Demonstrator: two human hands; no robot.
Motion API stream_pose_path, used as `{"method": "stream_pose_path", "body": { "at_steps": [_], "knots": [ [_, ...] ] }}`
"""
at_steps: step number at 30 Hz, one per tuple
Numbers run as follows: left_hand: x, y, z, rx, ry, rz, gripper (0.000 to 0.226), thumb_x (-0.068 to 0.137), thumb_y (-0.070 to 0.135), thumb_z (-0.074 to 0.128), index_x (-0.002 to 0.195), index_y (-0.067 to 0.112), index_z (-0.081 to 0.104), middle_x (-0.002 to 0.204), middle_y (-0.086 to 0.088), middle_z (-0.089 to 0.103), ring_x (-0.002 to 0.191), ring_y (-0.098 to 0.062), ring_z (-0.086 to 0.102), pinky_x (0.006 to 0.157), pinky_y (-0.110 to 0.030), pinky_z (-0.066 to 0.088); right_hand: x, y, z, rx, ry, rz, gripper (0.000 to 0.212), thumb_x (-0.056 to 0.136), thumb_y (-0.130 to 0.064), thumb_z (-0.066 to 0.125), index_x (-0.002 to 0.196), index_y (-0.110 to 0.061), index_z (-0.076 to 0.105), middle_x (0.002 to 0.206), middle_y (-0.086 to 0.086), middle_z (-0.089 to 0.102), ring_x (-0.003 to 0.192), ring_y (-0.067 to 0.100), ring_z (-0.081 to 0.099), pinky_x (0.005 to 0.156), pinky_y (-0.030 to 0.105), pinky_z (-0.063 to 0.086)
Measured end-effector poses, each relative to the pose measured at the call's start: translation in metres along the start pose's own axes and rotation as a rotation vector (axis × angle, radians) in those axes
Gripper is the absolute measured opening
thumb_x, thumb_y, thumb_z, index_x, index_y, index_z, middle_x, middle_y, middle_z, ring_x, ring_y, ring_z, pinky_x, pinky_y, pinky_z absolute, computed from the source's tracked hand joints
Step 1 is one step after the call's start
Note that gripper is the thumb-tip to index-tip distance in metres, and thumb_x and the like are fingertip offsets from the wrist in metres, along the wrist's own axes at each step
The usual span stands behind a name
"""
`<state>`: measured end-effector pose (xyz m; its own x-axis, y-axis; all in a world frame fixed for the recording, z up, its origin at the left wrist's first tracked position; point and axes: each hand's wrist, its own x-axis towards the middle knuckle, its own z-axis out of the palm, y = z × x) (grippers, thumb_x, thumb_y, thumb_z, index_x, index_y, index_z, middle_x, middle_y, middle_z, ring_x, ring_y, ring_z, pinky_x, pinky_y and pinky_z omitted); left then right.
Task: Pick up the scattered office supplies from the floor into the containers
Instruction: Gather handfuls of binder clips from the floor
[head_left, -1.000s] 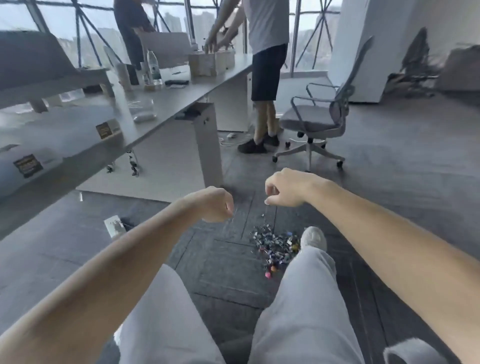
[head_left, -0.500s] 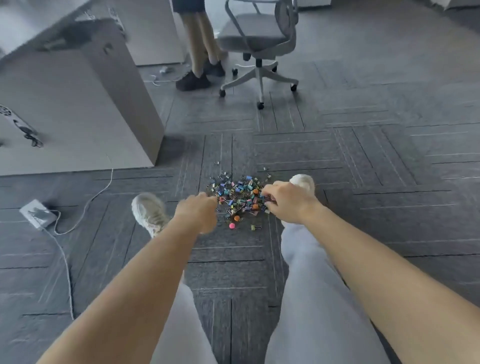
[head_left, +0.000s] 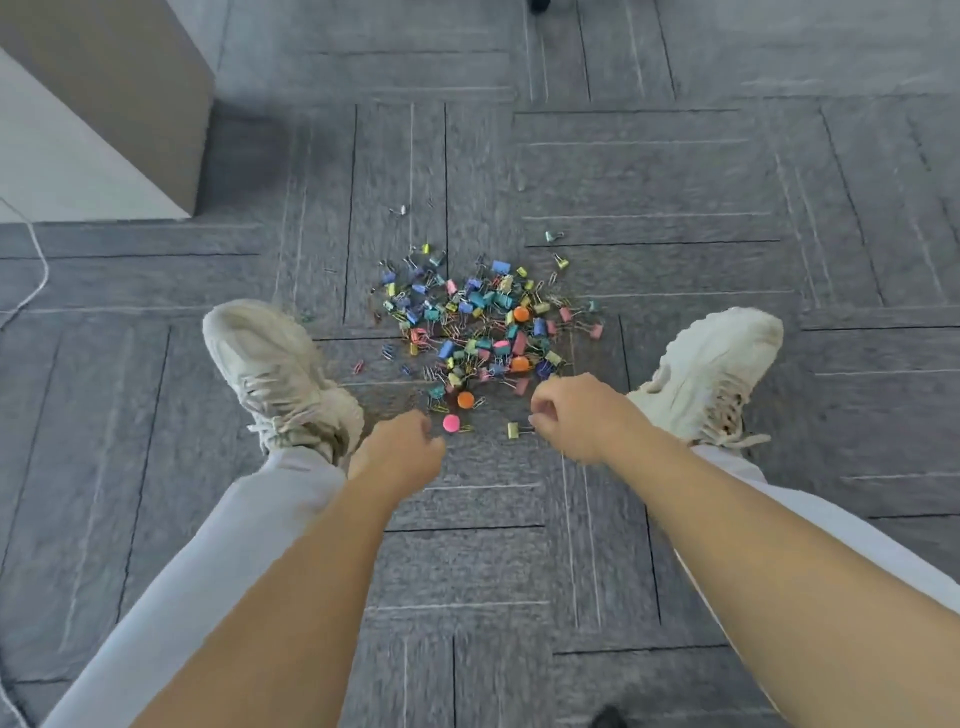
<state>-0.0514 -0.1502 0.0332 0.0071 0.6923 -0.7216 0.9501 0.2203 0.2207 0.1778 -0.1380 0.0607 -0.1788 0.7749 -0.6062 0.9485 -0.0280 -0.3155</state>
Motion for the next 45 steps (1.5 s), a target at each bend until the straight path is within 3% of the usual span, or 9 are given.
{"method": "stream_pose_path", "body": {
  "at_steps": [9,14,19,23,28,33,36,41,45],
  "knots": [
    [0.139,0.007,0.044,-0.038,-0.111,-0.042,0.025,0.095,0.031,0.051,0.109,0.011,0.058,0.093,-0.008,0.06,0.083,-0.027,0.059,0.063,-0.032,0.042,0.136,0.0,0.069,0.002,-0.04,0.081,0.018,0.098,-0.033,0.049,0.109,-0.026,0.061,0.109,0.004,0.063,0.097,0.031,0.062,0.079,0.044,0.055],
    [0.164,-0.003,0.063,-0.177,0.099,-0.038,0.041,0.092,0.03,0.066,0.13,0.022,0.052,0.122,-0.004,0.049,0.102,-0.026,0.059,0.083,-0.039,0.047,0.179,-0.002,0.098,0.027,0.136,0.135,0.042,0.099,-0.033,0.053,0.139,-0.028,0.042,0.124,0.005,0.045,0.101,0.029,0.061,0.07,0.04,0.052],
    [0.182,-0.01,0.058,-0.305,0.256,-0.064,0.008,0.093,0.017,0.064,0.096,0.018,0.072,0.097,-0.005,0.069,0.085,-0.024,0.064,0.078,-0.04,0.056,0.196,0.015,0.098,0.068,0.17,0.17,0.014,0.098,-0.029,0.056,0.104,-0.018,0.062,0.103,0.007,0.061,0.093,0.03,0.062,0.071,0.038,0.052],
    [0.175,-0.014,0.044,-0.386,0.255,-0.119,0.023,0.092,0.009,0.06,0.084,0.03,0.064,0.089,0.002,0.069,0.074,-0.018,0.064,0.069,-0.036,0.059,0.192,0.024,0.079,0.406,0.147,0.205,0.019,0.095,-0.033,0.064,0.091,-0.014,0.067,0.089,0.003,0.066,0.078,0.02,0.062,0.071,0.034,0.049],
    [0.167,-0.006,0.021,-0.736,0.124,-0.152,0.058,0.092,0.005,0.059,0.142,0.028,0.043,0.082,-0.001,0.061,0.055,-0.012,0.048,0.046,-0.026,0.04,0.184,0.027,0.038,1.311,0.077,0.492,0.01,0.094,-0.014,0.065,0.09,-0.006,0.059,0.09,0.012,0.067,0.073,0.017,0.065,0.077,0.033,0.059],
    [0.17,0.006,0.016,-1.276,-0.065,-0.341,0.031,0.095,-0.002,0.051,0.12,0.013,0.061,0.071,-0.005,0.057,0.062,-0.016,0.051,0.06,-0.029,0.044,0.178,0.031,0.03,1.763,0.006,0.569,0.011,0.093,-0.005,0.046,0.083,-0.005,0.052,0.075,0.009,0.055,0.061,0.017,0.057,0.055,0.027,0.054],
    [0.173,0.009,0.022,-1.42,-0.007,-0.428,0.012,0.101,0.009,0.05,0.11,0.011,0.059,0.07,-0.005,0.056,0.068,-0.017,0.057,0.065,-0.027,0.049,0.184,0.03,0.044,1.621,-0.023,0.581,0.004,0.094,-0.012,0.047,0.094,-0.009,0.05,0.066,0.001,0.044,0.055,0.014,0.046,0.052,0.027,0.045],
    [0.188,-0.002,0.027,-1.311,0.104,-0.413,0.006,0.097,0.02,0.06,0.1,0.015,0.064,0.079,-0.004,0.061,0.067,-0.014,0.054,0.065,-0.026,0.048,0.198,0.017,0.077,0.355,0.033,0.321,0.034,0.087,-0.046,0.07,0.1,-0.017,0.059,0.089,0.001,0.063,0.075,0.023,0.061,0.065,0.035,0.05],
    [0.196,-0.006,0.024,-1.221,0.151,-0.323,0.006,0.094,0.022,0.064,0.094,0.017,0.068,0.078,-0.002,0.065,0.07,-0.014,0.054,0.064,-0.026,0.046,0.209,0.006,0.094,-0.191,0.086,0.22,0.038,0.09,-0.044,0.067,0.118,-0.02,0.057,0.108,0.002,0.06,0.092,0.029,0.064,0.069,0.036,0.047]
  ]
}}
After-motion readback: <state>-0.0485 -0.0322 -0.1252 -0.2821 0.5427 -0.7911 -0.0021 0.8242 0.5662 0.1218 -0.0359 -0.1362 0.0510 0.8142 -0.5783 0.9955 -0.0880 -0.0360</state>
